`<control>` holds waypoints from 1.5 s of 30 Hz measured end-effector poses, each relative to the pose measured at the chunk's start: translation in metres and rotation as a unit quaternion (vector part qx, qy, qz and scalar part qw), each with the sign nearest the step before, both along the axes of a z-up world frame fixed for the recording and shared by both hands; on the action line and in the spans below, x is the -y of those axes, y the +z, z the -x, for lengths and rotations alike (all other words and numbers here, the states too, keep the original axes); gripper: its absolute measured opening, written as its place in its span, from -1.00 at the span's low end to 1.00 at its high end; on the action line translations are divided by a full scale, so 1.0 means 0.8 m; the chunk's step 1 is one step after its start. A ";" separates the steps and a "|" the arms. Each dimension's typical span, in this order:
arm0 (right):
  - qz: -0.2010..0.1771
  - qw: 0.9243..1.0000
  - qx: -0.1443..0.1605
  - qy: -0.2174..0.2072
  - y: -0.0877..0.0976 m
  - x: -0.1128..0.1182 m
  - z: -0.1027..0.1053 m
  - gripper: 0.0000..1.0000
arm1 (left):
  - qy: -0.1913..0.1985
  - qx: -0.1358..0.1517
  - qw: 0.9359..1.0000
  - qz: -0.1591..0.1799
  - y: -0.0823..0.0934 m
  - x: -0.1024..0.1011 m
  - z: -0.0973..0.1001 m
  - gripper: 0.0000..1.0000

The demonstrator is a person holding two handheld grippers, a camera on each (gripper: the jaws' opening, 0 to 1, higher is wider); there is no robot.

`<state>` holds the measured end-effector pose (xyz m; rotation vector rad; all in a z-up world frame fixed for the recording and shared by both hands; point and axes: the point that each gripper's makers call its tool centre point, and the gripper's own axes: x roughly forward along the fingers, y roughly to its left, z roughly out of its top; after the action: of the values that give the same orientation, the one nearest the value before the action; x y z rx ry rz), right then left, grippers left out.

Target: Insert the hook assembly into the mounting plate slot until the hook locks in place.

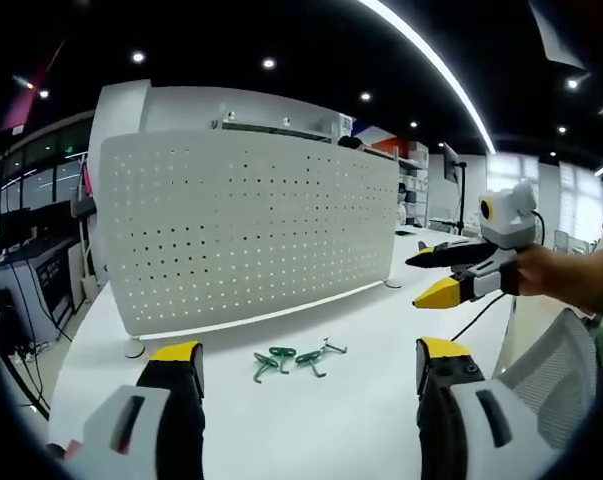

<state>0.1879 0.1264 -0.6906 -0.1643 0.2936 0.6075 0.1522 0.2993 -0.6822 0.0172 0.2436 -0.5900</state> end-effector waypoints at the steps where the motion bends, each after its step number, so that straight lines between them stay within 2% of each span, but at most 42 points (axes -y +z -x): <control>1: 0.000 1.000 -0.001 0.001 -0.001 0.000 -0.001 0.48 | -0.001 0.000 1.000 -0.001 0.000 0.000 0.000 0.79; 20: 0.013 1.000 -0.010 0.023 -0.013 0.005 -0.026 0.26 | 0.002 -0.003 1.000 -0.005 -0.002 0.007 0.003 0.76; 45: 0.064 0.995 -0.035 0.074 -0.060 0.001 -0.073 -0.03 | 0.006 -0.015 1.000 -0.015 -0.010 0.014 0.006 0.73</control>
<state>0.2466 0.1255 -0.7385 -0.2899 0.3911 0.7420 0.1471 0.2883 -0.6903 0.0366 0.2817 -0.5742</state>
